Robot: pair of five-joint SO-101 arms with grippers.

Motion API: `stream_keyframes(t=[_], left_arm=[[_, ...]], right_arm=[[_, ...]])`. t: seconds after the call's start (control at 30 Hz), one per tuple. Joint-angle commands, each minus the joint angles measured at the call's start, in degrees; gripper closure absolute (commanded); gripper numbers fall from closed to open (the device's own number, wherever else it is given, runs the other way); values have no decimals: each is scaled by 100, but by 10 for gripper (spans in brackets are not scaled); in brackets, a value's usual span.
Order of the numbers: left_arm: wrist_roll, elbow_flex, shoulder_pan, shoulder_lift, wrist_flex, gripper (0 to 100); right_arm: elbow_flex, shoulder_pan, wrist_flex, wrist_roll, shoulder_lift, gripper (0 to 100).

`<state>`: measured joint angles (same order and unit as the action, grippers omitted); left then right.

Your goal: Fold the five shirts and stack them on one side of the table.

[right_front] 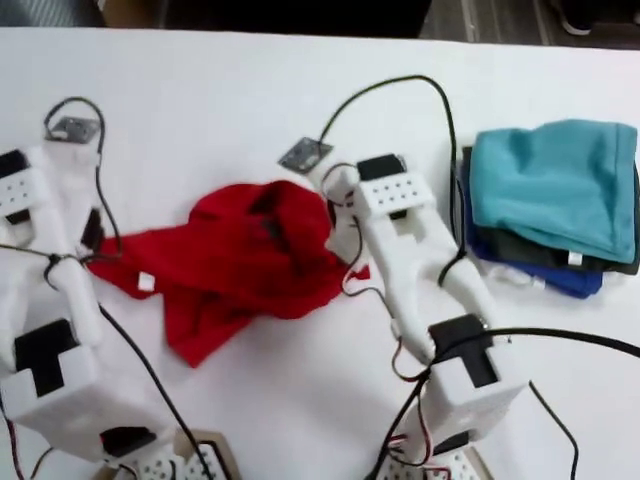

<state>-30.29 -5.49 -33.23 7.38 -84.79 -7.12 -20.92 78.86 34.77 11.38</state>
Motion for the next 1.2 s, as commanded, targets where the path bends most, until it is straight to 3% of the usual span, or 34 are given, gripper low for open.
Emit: stream_keyframes(t=[0.0, 0.17, 0.33, 0.63, 1.17], left_arm=[[-62, -110, 53, -53, 246, 974], [-62, -101, 53, -88, 290, 974], [-62, -101, 53, -79, 290, 974], [-62, -101, 53, -97, 369, 974], [-88, -101, 53, -70, 501, 974]], right_arm=[[158, 75, 48, -404, -75, 957], [-378, -136, 207, -264, -303, 786], [-1451, -453, -198, -114, -840, 834], [-2365, -163, -1174, -369, -936, 840], [-2391, 180, -813, -431, -1604, 779]])
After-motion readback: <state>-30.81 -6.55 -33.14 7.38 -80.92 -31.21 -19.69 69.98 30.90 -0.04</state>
